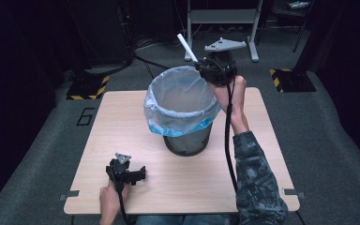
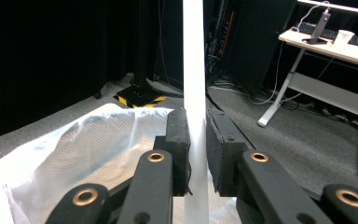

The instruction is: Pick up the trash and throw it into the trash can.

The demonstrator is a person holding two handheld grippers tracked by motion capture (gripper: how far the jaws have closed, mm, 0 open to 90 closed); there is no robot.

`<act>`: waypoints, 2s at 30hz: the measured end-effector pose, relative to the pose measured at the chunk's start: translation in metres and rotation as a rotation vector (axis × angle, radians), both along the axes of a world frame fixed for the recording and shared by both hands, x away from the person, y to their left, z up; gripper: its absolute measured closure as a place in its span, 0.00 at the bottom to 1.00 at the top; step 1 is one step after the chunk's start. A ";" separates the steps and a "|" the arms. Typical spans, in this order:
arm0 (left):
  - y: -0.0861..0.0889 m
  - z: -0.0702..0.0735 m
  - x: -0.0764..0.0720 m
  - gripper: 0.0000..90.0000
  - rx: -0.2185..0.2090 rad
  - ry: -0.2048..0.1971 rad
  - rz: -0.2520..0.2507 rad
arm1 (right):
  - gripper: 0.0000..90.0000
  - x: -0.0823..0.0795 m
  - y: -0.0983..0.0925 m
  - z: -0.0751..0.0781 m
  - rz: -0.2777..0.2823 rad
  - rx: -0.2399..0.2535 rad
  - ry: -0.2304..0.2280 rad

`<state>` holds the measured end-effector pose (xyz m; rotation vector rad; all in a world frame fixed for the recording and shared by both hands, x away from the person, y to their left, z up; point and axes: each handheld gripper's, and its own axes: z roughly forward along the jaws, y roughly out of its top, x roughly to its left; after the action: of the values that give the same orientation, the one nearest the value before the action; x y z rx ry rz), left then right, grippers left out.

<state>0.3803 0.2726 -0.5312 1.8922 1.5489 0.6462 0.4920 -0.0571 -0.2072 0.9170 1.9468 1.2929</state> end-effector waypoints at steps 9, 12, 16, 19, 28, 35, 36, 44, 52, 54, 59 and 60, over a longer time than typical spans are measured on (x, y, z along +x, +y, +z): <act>0.000 0.000 0.000 0.00 0.002 -0.001 -0.002 | 0.88 0.009 0.017 -0.001 0.033 0.002 -0.002; 0.000 0.000 0.000 0.00 0.001 -0.001 0.000 | 0.88 0.012 0.022 -0.003 0.046 0.005 0.003; 0.000 0.000 0.000 0.00 0.002 -0.001 -0.001 | 0.88 0.016 0.025 -0.005 0.055 0.010 0.005; 0.000 0.000 0.000 0.00 0.001 -0.001 -0.001 | 0.87 0.019 0.027 -0.007 0.062 0.020 0.004; 0.000 0.000 0.000 0.00 0.002 0.002 -0.002 | 0.59 0.021 0.026 -0.013 0.081 0.049 0.056; 0.000 0.000 0.000 0.00 0.003 0.002 -0.002 | 0.23 0.016 0.015 -0.017 0.061 0.019 0.137; 0.000 0.000 0.000 0.00 0.003 0.002 -0.002 | 0.20 0.014 0.013 -0.018 0.059 0.016 0.146; 0.000 0.000 0.000 0.00 0.003 0.002 -0.003 | 0.15 -0.003 -0.008 -0.027 0.058 -0.015 0.170; 0.000 0.000 0.000 0.00 0.003 0.003 -0.004 | 0.14 -0.026 -0.034 -0.039 0.031 -0.018 0.159; 0.000 0.000 0.000 0.00 0.002 0.003 -0.003 | 0.13 -0.031 -0.042 -0.044 0.022 -0.014 0.153; 0.000 0.000 0.000 0.00 0.000 0.002 -0.008 | 0.10 -0.047 -0.059 -0.055 -0.007 -0.011 0.142; 0.000 0.000 0.000 0.00 0.000 0.002 -0.008 | 0.09 -0.050 -0.061 -0.058 -0.009 -0.016 0.142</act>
<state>0.3806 0.2722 -0.5311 1.8993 1.5418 0.6411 0.4418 -0.1185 -0.2656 1.0332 2.0549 1.2350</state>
